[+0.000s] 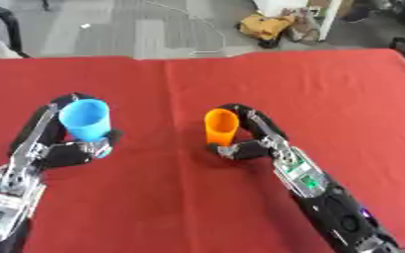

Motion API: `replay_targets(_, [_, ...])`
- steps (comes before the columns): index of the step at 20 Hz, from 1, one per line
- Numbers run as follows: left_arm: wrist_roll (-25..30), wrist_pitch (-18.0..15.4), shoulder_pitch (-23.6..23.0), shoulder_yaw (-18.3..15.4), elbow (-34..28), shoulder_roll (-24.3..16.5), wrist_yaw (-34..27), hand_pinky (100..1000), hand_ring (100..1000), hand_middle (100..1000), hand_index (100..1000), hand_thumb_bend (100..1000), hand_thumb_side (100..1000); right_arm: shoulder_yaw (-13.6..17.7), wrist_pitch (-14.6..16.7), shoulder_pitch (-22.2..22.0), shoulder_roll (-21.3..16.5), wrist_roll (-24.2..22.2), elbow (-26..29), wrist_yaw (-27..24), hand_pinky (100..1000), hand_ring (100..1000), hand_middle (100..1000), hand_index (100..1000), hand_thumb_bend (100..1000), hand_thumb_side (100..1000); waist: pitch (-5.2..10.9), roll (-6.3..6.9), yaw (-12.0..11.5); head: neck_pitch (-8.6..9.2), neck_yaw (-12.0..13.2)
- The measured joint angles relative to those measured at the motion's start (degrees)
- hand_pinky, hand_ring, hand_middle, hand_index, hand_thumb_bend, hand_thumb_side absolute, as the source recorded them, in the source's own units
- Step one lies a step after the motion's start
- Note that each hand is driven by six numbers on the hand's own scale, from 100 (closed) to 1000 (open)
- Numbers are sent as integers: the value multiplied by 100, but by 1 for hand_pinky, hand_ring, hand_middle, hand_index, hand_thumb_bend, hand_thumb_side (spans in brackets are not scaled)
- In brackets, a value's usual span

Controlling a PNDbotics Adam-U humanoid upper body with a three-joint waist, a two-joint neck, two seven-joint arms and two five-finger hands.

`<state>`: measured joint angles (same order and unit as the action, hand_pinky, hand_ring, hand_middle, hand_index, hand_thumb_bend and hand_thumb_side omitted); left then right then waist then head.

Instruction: Pour the contents of one cup into another cup.

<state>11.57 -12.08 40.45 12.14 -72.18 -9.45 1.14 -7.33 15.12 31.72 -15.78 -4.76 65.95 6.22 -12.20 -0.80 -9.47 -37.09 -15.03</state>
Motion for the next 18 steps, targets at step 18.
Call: replay_targets(18, [1, 0, 6, 1, 0, 42, 11, 490, 440, 497, 629, 532, 100, -59, 37, 208, 96, 73, -266, 154, 586, 454, 434, 633, 323, 100, 10, -6, -18, 1, -38])
